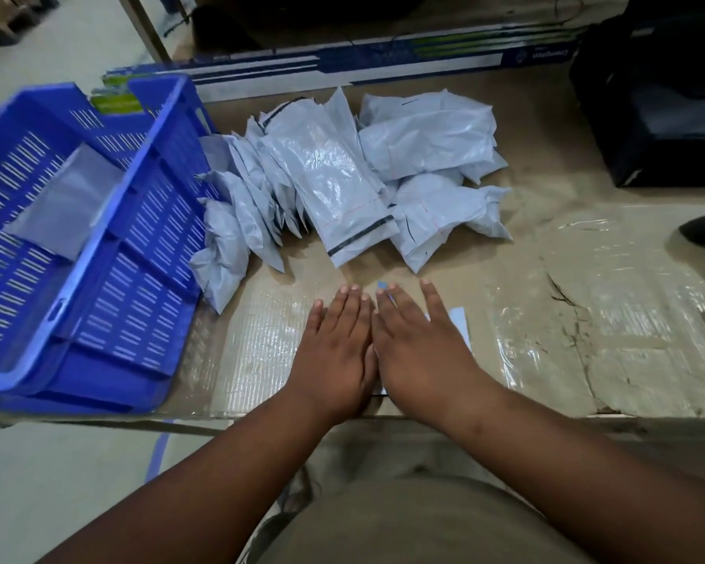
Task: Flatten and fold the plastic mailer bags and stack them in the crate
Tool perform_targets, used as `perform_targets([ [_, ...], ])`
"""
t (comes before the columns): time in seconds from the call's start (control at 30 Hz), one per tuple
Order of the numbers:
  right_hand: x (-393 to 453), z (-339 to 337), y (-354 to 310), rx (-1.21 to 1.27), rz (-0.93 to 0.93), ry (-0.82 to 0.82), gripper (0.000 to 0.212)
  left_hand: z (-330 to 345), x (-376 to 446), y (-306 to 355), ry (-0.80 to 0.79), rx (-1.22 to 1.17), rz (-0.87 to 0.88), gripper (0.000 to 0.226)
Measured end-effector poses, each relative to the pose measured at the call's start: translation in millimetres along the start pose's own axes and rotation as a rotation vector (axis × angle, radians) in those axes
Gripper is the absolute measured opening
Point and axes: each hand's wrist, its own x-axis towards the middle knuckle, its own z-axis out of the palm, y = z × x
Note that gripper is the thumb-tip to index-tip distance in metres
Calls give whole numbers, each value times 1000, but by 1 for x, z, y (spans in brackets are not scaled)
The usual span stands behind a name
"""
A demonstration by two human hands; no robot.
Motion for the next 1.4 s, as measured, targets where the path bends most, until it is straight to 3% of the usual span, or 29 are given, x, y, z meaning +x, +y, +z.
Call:
perform_targets([
  [0.07, 0, 13, 0, 30, -25, -38, 77, 1, 1, 0, -12, 15, 2, 69],
  [0.2, -11, 33, 17, 117, -50, 12, 62, -2, 3, 4, -6, 24, 5, 69],
  [0.43, -12, 40, 23, 298, -68, 55, 68, 1, 4, 2, 6, 29, 11, 69],
  [0.57, -12, 39, 33, 646, -51, 31, 72, -2, 3, 1, -21, 9, 9, 69],
  [0.73, -14, 38, 42, 1169, 145, 223, 53, -17, 10, 30, 65, -24, -19, 67],
  [0.8, -14, 36, 47, 1092, 172, 232, 52, -9, 14, 44, 70, -35, -32, 66],
  [0.93, -10, 28, 47, 253, 120, 48, 61, 2, 13, 49, 35, 26, -76, 68],
  [0.97, -11, 27, 44, 140, 122, -3, 67, 2, 14, 49, 26, 32, -72, 69],
  [1.03, -14, 33, 41, 94, 114, -19, 79, 2, 15, 50, 17, 50, -73, 70],
  [1.2, -21, 52, 52, 246, 117, 16, 67, 3, 15, 52, 57, 62, -83, 67],
  [1.4, -17, 54, 50, 284, 163, 1, 71, 5, 15, 39, 85, -55, -20, 67],
])
